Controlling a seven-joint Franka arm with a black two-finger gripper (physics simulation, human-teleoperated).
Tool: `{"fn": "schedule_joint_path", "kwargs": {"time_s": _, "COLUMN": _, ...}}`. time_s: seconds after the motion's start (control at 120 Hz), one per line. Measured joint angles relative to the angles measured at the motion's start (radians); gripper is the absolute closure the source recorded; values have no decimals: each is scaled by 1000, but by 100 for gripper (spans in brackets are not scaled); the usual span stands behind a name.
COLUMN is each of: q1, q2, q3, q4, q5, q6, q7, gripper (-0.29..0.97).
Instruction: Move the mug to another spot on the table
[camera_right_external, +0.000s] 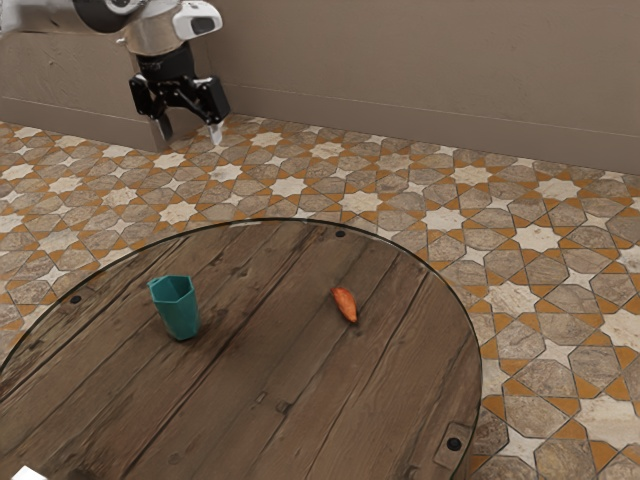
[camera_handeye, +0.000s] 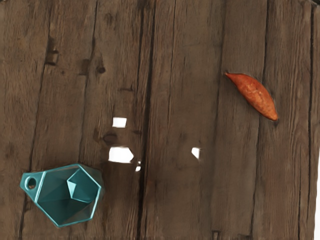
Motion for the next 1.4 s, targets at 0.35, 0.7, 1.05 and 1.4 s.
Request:
{"fn": "schedule_joint_path", "kwargs": {"time_s": 0.35, "q1": 9, "q2": 17, "q3": 132, "q4": -259, "q5": 59, "q6": 10, "q7": -34, "gripper": 0}}
{"fn": "schedule_joint_path", "kwargs": {"time_s": 0.7, "q1": 44, "q2": -36, "q3": 282, "q4": -453, "q5": -46, "q6": 220, "q7": -251, "gripper": 0}}
{"fn": "schedule_joint_path", "kwargs": {"time_s": 1.05, "q1": 5, "q2": 59, "q3": 329, "q4": -585, "q5": -301, "q6": 479, "q7": -527, "gripper": 0}}
{"fn": "schedule_joint_path", "kwargs": {"time_s": 1.4, "q1": 3, "q2": 140, "q3": 346, "q4": -611, "q5": -377, "q6": 589, "q7": -689, "gripper": 28}}
